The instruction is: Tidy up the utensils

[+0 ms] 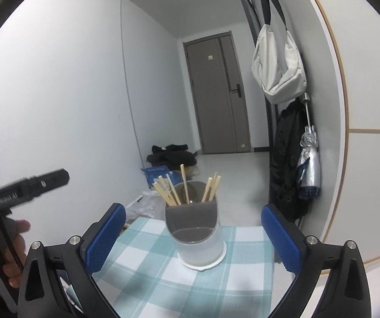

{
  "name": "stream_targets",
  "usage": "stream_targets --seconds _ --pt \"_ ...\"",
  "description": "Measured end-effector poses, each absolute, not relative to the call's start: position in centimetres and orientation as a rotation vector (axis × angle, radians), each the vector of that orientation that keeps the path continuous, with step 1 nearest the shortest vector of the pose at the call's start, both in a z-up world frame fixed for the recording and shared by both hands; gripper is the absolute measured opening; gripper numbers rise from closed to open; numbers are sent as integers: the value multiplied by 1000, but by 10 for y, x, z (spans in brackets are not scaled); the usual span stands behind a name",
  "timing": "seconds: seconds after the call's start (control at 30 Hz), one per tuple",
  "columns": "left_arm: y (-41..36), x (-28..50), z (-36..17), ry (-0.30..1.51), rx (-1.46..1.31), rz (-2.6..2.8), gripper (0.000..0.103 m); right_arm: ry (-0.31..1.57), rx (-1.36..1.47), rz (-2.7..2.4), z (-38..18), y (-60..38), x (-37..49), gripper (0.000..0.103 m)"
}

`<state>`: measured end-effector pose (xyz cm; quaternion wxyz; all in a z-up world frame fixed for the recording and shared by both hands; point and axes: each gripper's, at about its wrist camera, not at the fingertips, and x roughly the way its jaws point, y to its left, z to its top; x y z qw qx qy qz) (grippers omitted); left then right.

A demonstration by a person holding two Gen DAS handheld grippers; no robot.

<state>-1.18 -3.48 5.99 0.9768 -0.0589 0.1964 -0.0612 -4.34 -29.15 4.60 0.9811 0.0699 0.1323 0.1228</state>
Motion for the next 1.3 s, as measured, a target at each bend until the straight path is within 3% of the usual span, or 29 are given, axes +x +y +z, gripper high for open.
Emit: stream_targets --seconds 1.3 --pt "-28 -17 40 378 -133 -102 102 312 140 174 31 -291 -48 103"
